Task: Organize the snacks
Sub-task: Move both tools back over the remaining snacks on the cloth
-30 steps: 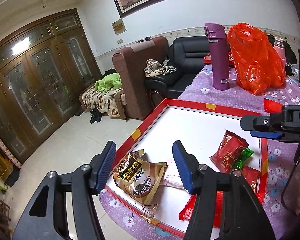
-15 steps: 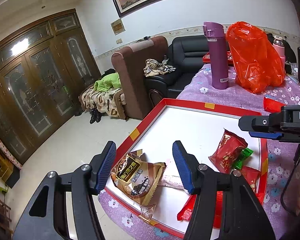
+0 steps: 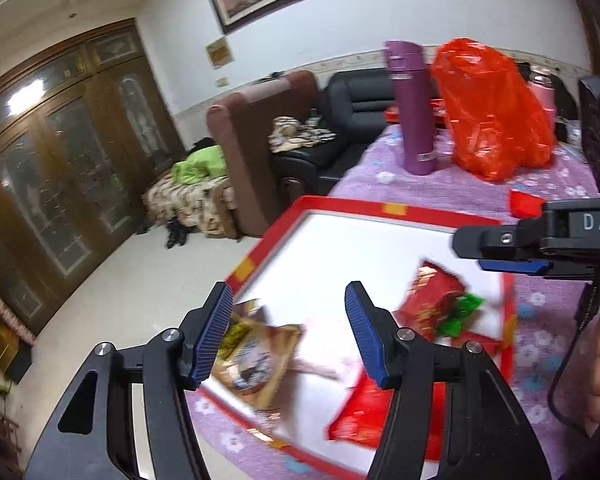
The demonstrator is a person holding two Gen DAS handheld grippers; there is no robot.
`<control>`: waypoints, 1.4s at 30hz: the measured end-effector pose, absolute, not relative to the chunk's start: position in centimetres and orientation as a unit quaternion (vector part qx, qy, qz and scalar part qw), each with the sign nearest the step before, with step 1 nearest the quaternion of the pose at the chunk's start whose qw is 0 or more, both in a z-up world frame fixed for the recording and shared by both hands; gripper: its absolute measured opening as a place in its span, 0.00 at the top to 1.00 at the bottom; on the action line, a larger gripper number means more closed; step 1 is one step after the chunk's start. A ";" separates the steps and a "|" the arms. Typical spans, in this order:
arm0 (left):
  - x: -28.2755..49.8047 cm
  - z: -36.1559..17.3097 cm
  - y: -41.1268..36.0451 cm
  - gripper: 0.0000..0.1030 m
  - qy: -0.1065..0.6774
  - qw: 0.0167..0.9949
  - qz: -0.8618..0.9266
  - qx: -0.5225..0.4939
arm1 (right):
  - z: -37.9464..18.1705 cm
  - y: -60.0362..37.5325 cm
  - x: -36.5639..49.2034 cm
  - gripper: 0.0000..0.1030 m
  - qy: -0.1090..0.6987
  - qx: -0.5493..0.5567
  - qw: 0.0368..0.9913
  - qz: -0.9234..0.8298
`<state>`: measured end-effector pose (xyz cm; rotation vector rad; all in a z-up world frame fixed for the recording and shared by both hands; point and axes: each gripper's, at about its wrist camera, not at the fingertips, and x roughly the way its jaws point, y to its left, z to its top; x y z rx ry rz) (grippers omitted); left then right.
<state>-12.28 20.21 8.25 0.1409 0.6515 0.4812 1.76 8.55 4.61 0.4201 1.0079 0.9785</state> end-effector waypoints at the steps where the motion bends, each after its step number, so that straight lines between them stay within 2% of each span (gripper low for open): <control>1: -11.9 8.5 19.7 0.44 0.317 0.920 0.220 0.071 | 4.8 8.3 1.7 0.50 0.463 0.192 0.742 0.445; 5: -9.8 10.0 16.2 0.40 0.311 0.931 0.160 0.105 | 7.8 3.8 1.8 0.50 0.423 0.181 0.785 0.414; 8: -8.2 10.7 12.9 0.33 0.312 0.935 0.108 0.130 | 10.0 -2.1 2.9 0.50 0.393 0.167 0.833 0.351; 10: -7.3 10.7 10.7 0.31 0.314 0.937 0.070 0.137 | 10.7 -7.8 4.2 0.49 0.390 0.149 0.866 0.277; 16: -3.4 9.1 2.3 0.32 0.343 0.922 -0.049 0.170 | 8.9 -24.6 7.0 0.48 0.420 0.189 0.880 0.112; 21: 0.8 7.7 -3.6 0.32 0.345 0.912 -0.122 0.184 | 5.4 -33.4 7.7 0.48 0.380 0.286 0.876 0.076; 25: 4.1 6.7 -6.6 0.32 0.352 0.909 -0.144 0.169 | 3.8 -33.3 9.3 0.48 0.382 0.326 0.856 0.125; 29: 6.7 5.9 -9.2 0.32 0.347 0.912 -0.158 0.153 | 3.5 -31.4 10.3 0.48 0.397 0.275 0.872 0.085; 32: 8.4 4.7 -10.6 0.32 0.365 0.908 -0.160 0.130 | 2.3 -30.4 11.0 0.48 0.442 0.253 0.857 0.080; 37: 8.6 1.1 -11.3 0.30 0.430 0.874 -0.163 0.155 | 2.5 -29.0 10.8 0.48 0.494 0.230 0.833 0.096; 39: 7.5 0.8 -10.3 0.33 0.435 0.871 -0.180 0.140 | 2.5 -27.8 10.3 0.48 0.525 0.203 0.817 0.127; 42: 5.4 1.2 -8.3 0.41 0.447 0.859 -0.213 0.132 | 1.9 -26.4 9.8 0.48 0.568 0.231 0.762 0.208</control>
